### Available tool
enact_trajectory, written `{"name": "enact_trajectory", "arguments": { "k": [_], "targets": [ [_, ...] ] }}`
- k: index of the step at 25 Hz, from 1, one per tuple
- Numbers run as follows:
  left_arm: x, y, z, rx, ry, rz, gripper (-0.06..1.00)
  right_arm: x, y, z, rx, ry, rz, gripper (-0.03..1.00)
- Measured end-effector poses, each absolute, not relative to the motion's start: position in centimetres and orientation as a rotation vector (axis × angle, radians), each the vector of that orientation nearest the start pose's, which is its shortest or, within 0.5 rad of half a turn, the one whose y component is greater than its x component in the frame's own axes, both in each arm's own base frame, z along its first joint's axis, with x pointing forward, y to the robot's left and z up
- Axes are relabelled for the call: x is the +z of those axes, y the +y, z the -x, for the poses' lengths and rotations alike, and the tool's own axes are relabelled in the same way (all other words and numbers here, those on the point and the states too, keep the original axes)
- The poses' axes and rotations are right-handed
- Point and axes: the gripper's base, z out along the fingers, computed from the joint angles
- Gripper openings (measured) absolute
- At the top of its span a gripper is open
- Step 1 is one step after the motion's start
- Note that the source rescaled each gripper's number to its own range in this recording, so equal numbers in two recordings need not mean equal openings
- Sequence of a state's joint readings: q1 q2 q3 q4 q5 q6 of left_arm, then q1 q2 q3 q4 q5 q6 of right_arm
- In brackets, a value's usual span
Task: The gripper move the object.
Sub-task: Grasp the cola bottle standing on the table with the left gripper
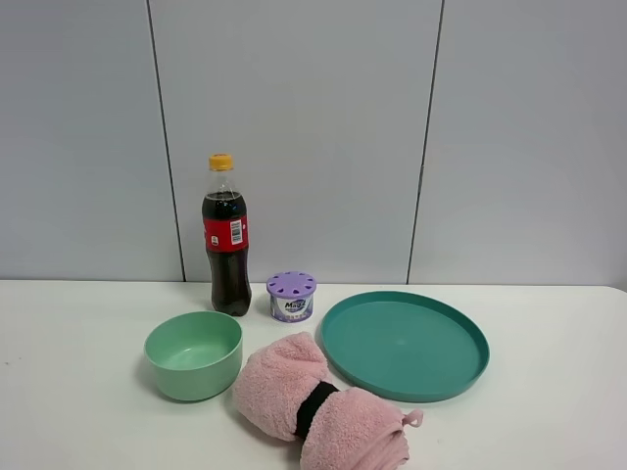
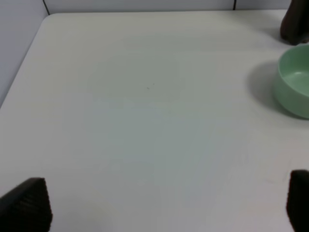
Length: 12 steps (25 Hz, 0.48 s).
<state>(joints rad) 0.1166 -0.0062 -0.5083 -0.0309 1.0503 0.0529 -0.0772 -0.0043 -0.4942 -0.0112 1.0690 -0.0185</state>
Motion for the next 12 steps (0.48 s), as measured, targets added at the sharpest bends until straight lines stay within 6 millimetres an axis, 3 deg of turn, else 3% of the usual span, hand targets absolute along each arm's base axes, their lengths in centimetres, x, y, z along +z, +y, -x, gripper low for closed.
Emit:
{"name": "enact_trajectory", "arguments": {
  "k": [12],
  "targets": [
    [28.04,-0.32,0.61,0.071,2.019,0.063,1.00,27.50,-0.05,0.53,-0.073,2.054,-0.061,1.00]
  ]
}}
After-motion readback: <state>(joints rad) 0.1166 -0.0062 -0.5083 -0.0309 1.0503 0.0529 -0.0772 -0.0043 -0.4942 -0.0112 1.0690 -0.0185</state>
